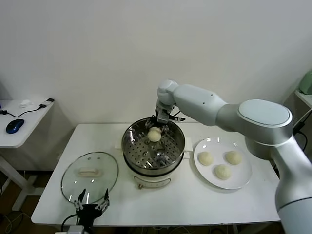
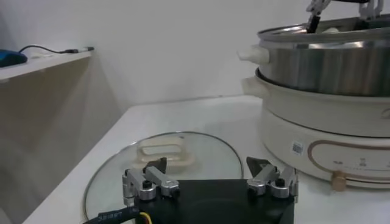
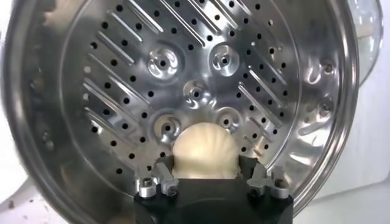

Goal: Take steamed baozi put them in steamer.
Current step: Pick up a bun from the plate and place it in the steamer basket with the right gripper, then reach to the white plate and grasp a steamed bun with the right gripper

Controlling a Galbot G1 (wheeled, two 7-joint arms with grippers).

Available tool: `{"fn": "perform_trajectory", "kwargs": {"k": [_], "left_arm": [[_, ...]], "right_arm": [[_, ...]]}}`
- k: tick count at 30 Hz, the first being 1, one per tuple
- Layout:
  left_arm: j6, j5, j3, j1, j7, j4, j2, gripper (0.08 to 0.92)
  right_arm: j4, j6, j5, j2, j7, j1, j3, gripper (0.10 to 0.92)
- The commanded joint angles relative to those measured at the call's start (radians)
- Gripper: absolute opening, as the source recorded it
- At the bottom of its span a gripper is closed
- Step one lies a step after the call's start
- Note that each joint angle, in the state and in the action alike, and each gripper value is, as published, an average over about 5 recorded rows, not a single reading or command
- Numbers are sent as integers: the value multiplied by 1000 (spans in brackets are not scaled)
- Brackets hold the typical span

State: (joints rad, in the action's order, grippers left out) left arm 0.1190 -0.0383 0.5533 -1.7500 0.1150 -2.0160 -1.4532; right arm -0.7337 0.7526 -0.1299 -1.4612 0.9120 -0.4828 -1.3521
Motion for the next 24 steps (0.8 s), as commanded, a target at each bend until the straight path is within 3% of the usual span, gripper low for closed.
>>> {"fn": "perform_trajectory", "kwargs": {"k": [1,6,11,19,24], "left_arm": [[0,0,-1,0,1,0,-2,823],[2,6,-7,-6,-2,-7,-5,823],[3,9,-12,-10,-5,-12,-5,823],[4,0,-12,-2,-5,-19,11,823],[4,-4,-8,4,-5,-19,17,823]], "right_arm": [[-6,29,113,-2,18,-39,-12,820],[-141,-34,413,87,133,-249,-131,823],[-307,-369,834,273,236,-485,-392,823],[-622,-878,874,663,89,-603,-648,823],[-732,-1024,873,777,-25,-449,-607,823]]}}
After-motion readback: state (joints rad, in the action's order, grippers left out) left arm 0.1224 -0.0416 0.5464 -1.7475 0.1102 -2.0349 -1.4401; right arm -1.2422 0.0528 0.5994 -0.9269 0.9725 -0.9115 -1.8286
